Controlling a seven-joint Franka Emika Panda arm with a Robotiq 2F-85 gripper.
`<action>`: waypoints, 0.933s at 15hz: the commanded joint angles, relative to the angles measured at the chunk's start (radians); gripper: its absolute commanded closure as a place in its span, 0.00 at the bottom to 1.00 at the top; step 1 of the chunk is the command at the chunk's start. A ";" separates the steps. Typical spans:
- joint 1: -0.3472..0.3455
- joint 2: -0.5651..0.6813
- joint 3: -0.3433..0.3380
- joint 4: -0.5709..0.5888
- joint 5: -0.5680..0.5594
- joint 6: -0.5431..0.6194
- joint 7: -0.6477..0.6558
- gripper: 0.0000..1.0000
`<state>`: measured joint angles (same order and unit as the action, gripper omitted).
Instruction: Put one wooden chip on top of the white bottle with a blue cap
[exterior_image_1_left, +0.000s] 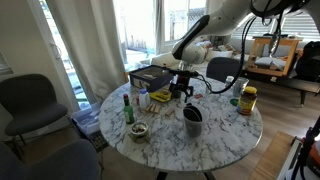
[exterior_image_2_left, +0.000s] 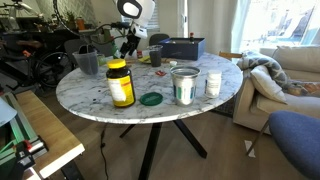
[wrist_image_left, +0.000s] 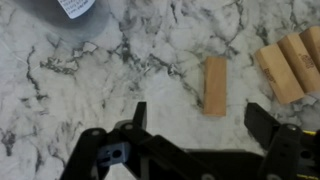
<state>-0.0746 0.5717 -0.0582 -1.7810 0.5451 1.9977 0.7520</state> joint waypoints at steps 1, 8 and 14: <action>0.001 0.004 -0.002 0.005 0.000 -0.002 0.000 0.00; 0.024 0.054 0.027 -0.009 0.034 0.155 -0.045 0.18; 0.031 0.079 0.048 -0.016 0.029 0.217 -0.063 0.27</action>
<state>-0.0475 0.6413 -0.0182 -1.7838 0.5604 2.1851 0.7180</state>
